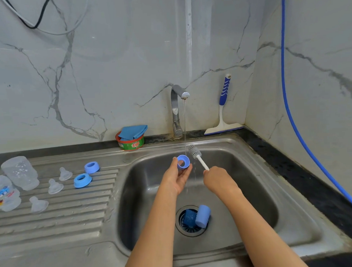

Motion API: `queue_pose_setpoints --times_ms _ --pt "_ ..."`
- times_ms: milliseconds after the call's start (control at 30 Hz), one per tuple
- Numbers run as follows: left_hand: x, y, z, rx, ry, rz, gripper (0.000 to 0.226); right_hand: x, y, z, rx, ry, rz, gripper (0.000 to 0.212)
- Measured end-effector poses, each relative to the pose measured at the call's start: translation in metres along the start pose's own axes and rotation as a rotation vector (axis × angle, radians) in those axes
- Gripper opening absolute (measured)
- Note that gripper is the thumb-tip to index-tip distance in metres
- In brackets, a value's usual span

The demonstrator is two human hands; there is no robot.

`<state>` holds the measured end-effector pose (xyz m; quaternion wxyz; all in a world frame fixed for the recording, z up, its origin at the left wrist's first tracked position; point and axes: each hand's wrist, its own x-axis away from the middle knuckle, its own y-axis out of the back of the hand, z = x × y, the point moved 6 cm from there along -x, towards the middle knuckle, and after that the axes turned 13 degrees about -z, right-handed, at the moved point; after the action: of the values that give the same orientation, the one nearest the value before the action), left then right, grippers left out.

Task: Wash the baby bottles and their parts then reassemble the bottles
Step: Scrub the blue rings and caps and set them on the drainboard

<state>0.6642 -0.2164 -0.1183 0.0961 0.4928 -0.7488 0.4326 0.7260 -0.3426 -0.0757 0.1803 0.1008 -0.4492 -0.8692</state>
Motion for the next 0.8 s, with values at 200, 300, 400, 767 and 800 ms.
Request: queue_pose_setpoints --times_ms 200,300,400,767,800 --pt "-0.016 -0.019 -0.006 0.040 0.035 -0.053 0.041 -0.003 0.010 -0.003 -0.018 -0.016 -0.062 0.036" --pt "-0.022 -0.032 -0.007 -0.017 0.071 -0.049 0.045 -0.004 0.015 -0.005 -0.017 -0.029 -0.084 0.037" --pt "-0.025 -0.036 -0.005 -0.073 0.086 -0.054 0.042 -0.004 0.015 -0.005 -0.010 -0.020 -0.075 0.036" --pt "-0.027 -0.034 -0.026 -0.033 -0.062 0.022 0.032 0.010 0.001 0.006 -0.097 -0.002 0.186 0.034" --pt "-0.025 -0.033 -0.025 -0.042 -0.068 0.027 0.029 0.012 0.000 0.006 -0.116 -0.009 0.204 0.032"
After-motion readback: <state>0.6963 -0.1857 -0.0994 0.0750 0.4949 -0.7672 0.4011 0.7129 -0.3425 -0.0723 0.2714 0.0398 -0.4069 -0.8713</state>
